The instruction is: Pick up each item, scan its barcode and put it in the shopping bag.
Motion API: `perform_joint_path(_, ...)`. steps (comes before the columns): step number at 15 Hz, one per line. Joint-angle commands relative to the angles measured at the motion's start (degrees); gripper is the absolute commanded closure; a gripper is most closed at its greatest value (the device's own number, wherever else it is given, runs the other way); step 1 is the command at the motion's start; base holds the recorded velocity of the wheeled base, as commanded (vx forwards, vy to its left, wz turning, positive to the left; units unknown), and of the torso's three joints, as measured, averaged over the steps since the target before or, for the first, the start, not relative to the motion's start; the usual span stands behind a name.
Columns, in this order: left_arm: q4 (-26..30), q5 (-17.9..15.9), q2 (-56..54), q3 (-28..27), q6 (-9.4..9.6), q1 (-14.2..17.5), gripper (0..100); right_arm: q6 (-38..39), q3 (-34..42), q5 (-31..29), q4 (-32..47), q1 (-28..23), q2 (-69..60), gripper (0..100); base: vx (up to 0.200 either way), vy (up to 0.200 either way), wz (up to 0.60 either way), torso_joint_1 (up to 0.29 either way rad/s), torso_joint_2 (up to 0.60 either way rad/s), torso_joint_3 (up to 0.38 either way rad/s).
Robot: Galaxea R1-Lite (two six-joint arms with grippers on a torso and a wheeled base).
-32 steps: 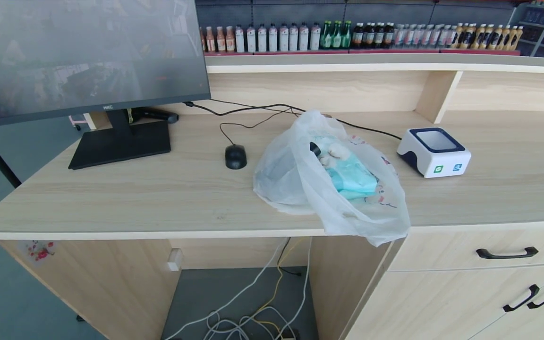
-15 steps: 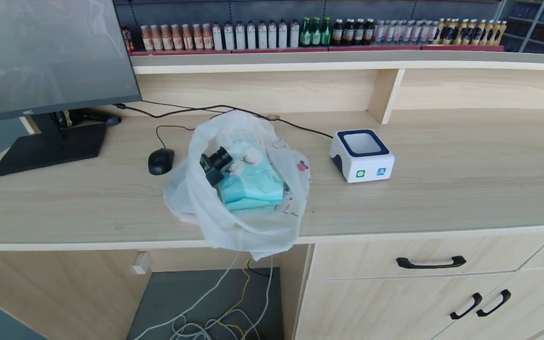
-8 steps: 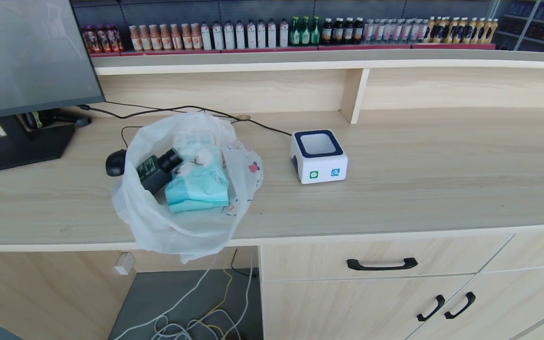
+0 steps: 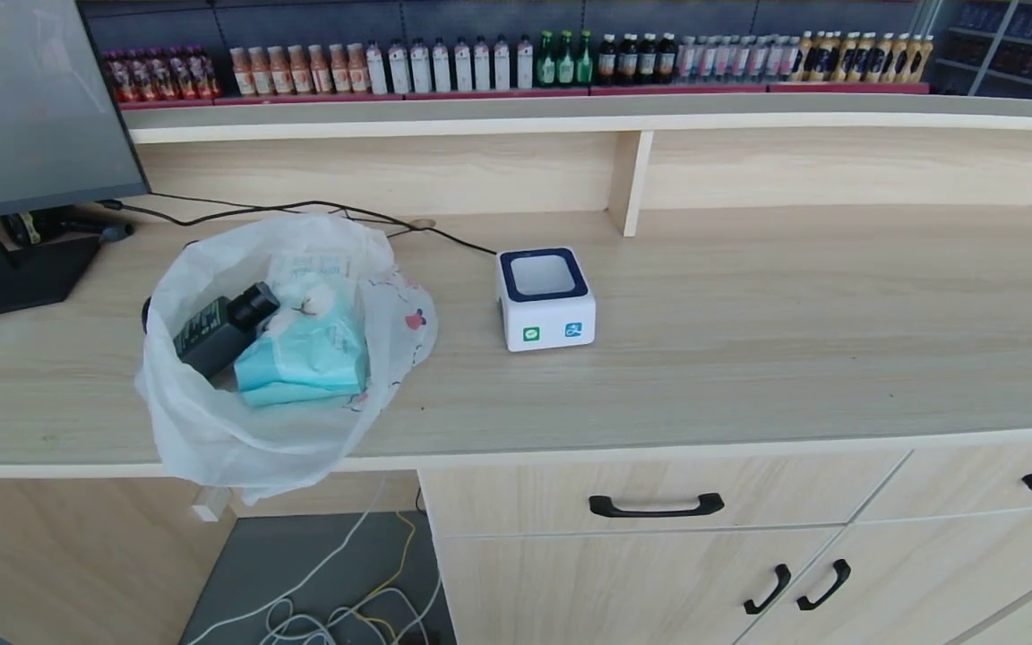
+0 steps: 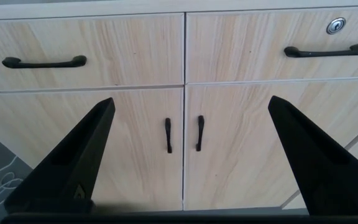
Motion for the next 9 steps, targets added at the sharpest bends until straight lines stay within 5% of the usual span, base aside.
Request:
perform_joint_path(1,0.0,0.0,0.0,0.0,-0.01,0.0,0,0.0,0.0,0.0,0.0,0.1,0.1,0,0.000,0.000,0.00,0.000,0.00,0.000)
perform_joint_path(9,0.0,0.0,0.0,0.0,-0.01,0.0,0,0.0,0.0,0.0,0.0,0.1,0.1,0,0.000,0.000,0.00,0.000,0.00,0.000)
